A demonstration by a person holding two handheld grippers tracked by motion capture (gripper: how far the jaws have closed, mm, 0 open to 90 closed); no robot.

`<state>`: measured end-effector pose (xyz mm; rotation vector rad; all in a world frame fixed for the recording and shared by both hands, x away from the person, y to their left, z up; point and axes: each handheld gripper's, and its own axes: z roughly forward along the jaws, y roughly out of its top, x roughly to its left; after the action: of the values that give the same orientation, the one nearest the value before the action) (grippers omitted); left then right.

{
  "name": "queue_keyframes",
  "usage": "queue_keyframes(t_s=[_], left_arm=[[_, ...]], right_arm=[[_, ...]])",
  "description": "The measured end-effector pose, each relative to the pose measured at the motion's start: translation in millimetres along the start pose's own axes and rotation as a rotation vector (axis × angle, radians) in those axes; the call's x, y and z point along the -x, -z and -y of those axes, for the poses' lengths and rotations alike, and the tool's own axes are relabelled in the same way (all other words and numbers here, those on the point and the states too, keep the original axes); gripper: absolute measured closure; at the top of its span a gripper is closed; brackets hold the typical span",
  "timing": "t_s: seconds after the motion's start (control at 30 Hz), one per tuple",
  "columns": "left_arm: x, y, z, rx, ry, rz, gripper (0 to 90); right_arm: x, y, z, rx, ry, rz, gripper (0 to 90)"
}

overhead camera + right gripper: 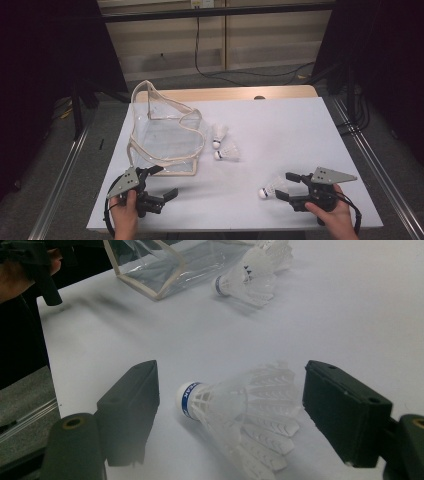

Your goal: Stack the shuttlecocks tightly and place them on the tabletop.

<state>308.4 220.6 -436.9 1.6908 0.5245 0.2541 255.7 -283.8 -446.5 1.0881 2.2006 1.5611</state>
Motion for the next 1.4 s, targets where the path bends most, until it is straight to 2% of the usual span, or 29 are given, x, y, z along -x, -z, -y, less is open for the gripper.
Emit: queue_keyframes(t_s=[0.23,0.4,0.73,1.07,1.13,1.23,1.4], left_arm=[[0.4,0.5,-0.2,0.003,0.004,0.003,0.8],[0.4,0.2,-0.1,0.001,0.003,0.005,0.8],[1.0,-0.4,-0.3,0.003,-0.003,0.013,0.9],[0.0,-0.4,0.3,0.0,-0.003,0.009,0.9],[0.0,-0.5,0.2,-0.002,-0.004,0.008,0.9],[0.2,-0.5,0.4,0.0,-0.003,0.01,0.9],[0.3,0.5,0.3,0.007,-0.002,0.012,0.9]], right_arm=[[-0.3,-1.6,1.0,-0.026,-0.006,-0.007,25.6],[-0.9,-3.6,1.6,-0.038,-0.005,-0.026,33.1],[-4.5,-10.0,3.8,-0.109,0.001,-0.085,57.6],[-7.6,-13.4,4.4,-0.167,0.039,-0.11,83.0],[-8.1,-13.6,4.2,-0.172,0.044,-0.122,87.3],[-10.2,-13.1,2.4,-0.171,0.05,-0.126,88.7],[-9.4,-11.1,-1.9,-0.133,0.04,-0.121,89.0]])
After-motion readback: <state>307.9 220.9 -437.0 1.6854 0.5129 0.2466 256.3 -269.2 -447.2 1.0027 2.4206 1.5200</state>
